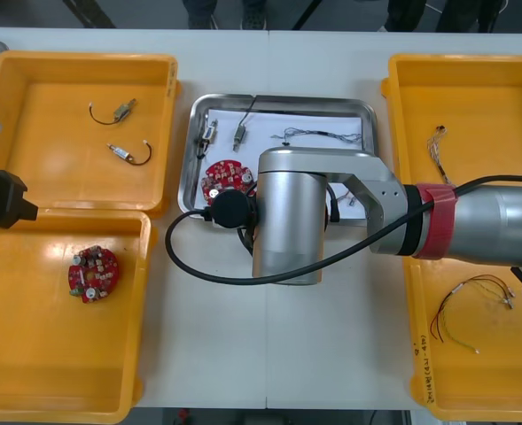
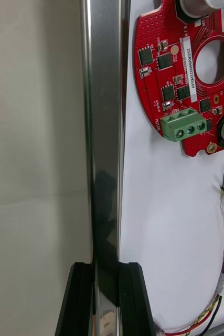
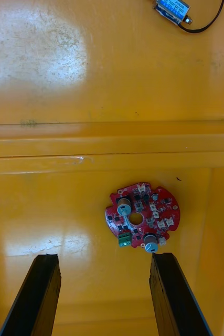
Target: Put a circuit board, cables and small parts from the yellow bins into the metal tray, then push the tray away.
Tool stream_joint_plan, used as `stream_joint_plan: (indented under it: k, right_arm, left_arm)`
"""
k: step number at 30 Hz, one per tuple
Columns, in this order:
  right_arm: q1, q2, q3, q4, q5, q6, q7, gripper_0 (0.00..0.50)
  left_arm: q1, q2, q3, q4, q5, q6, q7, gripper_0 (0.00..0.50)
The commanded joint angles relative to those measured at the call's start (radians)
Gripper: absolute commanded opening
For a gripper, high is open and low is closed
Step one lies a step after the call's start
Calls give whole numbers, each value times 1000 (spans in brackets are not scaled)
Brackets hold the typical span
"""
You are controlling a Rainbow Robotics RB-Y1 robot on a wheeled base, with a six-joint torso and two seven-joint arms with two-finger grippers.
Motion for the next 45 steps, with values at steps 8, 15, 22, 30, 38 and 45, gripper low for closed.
stream_joint_plan:
  k: [8,15,22,30,38,45]
  right_arm:
    - [-67,21,9,31,37,-46,1,0]
    - [-75,21,9,57,81,-87,18,0]
    - [-81,21,9,81,130,-133,39,0]
    - [-96,14,9,152,141,-234,66,0]
    - [-106,14,9,218,164,-320,95,0]
    - [-118,14,9,287,173,-375,125,0]
  left_arm:
    - [16,42,33,-31,-9,6,-100,500]
    - [16,42,33,-31,-9,6,-100,500]
    - [16,42,33,-31,-9,6,-100,500]
    - [16,42,33,-31,-9,6,-100,500]
    - [16,42,33,-31,-9,6,-100,500]
    - [16,42,33,-31,-9,6,-100,500]
